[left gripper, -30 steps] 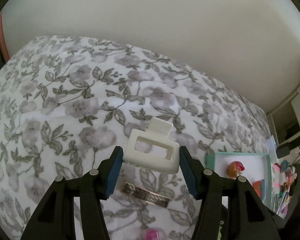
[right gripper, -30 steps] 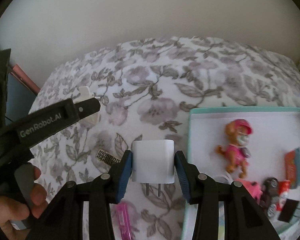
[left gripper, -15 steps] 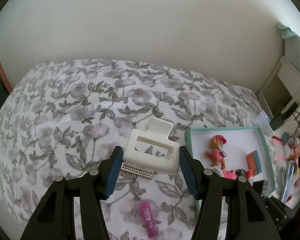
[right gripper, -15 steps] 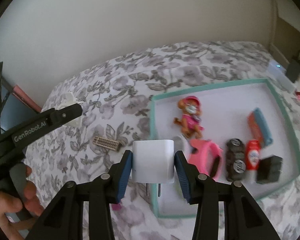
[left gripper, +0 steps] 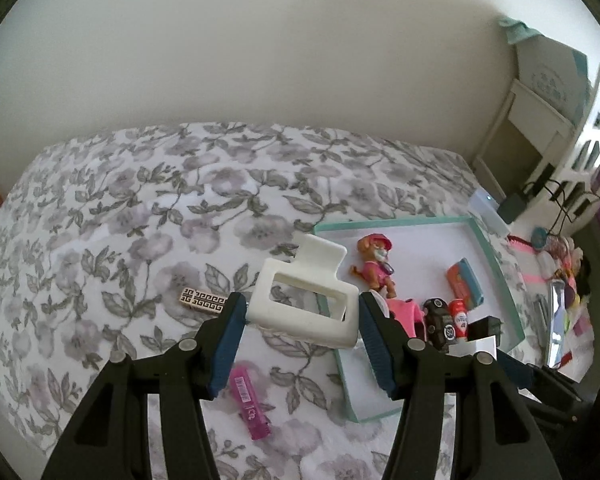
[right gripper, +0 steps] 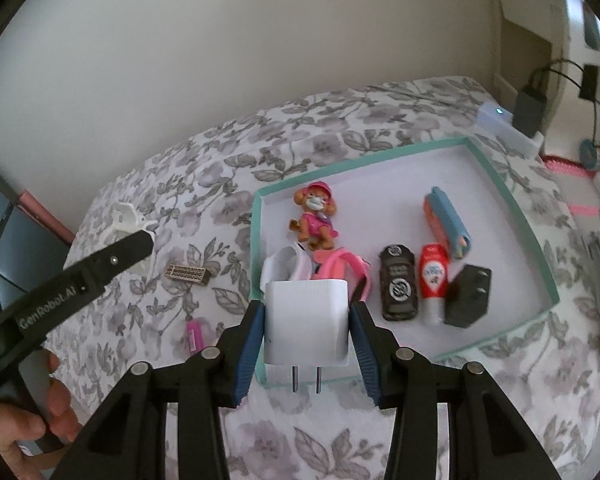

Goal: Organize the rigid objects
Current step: 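Carry the white clip with the left tool while the right tool carries the charger into the tray, then open both tools to release the white clip and charger in the tray, then move both tools back over the gold comb and pink lighter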

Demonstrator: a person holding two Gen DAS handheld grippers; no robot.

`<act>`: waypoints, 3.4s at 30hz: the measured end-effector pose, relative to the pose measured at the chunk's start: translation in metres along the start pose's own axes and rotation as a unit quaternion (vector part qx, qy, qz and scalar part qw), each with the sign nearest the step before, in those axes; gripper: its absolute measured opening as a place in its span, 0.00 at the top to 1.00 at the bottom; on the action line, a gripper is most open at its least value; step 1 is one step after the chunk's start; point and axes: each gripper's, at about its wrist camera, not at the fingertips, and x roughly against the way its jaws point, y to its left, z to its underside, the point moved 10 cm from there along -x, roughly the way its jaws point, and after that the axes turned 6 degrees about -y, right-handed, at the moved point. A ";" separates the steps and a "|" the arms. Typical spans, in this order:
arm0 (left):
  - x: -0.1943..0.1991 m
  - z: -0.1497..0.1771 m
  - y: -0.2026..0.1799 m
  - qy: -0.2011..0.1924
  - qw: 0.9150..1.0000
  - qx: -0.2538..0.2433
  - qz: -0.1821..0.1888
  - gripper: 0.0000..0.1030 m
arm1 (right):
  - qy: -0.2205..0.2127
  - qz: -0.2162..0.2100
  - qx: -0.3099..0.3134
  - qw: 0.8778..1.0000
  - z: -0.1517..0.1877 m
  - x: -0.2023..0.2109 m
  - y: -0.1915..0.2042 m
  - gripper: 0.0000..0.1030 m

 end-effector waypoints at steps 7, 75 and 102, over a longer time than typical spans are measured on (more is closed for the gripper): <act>-0.005 0.010 -0.027 0.013 1.000 -0.010 0.024 0.43 | 0.008 0.019 -0.016 1.000 0.004 0.002 -0.027 0.55; -0.056 0.069 -0.082 0.110 0.990 -0.082 0.017 0.37 | 0.009 0.046 -0.035 0.998 -0.014 -0.020 -0.061 0.42; -0.024 0.024 0.096 0.032 0.985 0.104 -0.137 0.08 | -0.016 0.061 0.056 0.996 -0.013 -0.023 -0.024 0.00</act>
